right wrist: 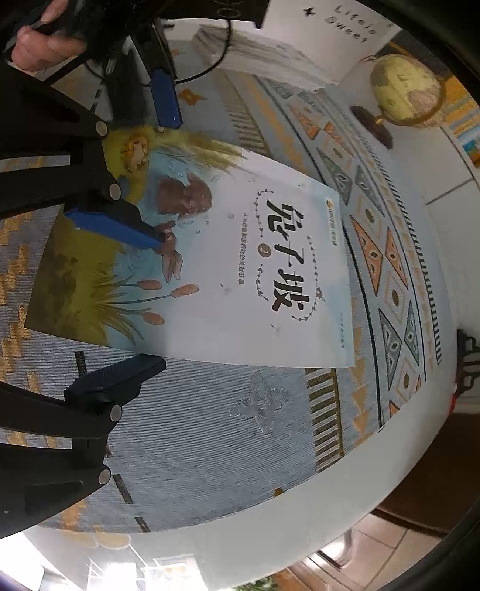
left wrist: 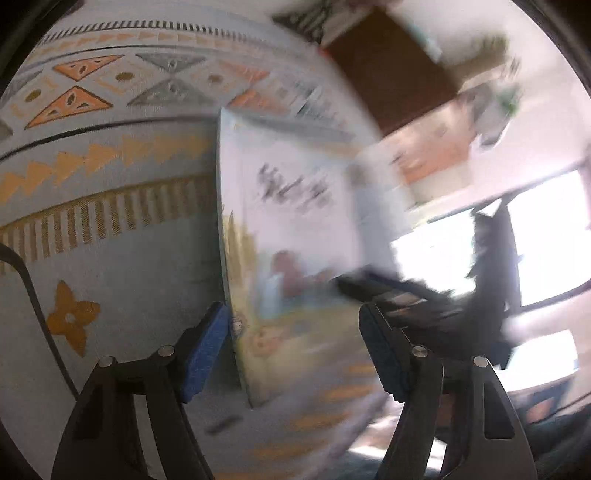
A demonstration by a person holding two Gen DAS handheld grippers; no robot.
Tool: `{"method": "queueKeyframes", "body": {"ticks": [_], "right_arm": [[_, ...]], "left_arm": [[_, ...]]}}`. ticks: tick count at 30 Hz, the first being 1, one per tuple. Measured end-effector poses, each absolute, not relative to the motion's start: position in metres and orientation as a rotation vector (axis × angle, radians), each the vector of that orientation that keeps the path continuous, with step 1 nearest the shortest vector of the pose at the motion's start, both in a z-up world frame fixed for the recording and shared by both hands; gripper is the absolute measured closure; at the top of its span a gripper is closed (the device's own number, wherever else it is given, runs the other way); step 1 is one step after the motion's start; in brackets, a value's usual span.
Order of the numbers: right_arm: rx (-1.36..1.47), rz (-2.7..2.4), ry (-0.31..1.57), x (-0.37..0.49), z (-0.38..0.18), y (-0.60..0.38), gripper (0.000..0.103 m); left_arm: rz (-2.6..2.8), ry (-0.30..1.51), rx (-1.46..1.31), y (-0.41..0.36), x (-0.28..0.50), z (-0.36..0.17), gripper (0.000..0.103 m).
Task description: Organize books
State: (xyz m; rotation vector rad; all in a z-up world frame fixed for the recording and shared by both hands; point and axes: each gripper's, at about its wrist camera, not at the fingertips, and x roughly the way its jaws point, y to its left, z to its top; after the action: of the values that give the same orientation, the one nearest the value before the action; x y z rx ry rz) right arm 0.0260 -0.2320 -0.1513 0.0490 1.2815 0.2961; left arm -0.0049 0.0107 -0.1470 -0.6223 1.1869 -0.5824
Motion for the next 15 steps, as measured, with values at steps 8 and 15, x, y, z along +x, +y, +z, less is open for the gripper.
{"method": "queueKeyframes", "body": {"ticks": [8,15], "right_arm": [[0.298,0.333,1.282,0.031,-0.154,-0.258,0.042],[0.376,0.349,1.278,0.031,-0.156,-0.265,0.041]], "left_arm": [[-0.521,1.141,-0.61,0.002,0.015,-0.149,0.033],[-0.628,1.179,-0.927,0.011,0.022,-0.164,0.033]]}}
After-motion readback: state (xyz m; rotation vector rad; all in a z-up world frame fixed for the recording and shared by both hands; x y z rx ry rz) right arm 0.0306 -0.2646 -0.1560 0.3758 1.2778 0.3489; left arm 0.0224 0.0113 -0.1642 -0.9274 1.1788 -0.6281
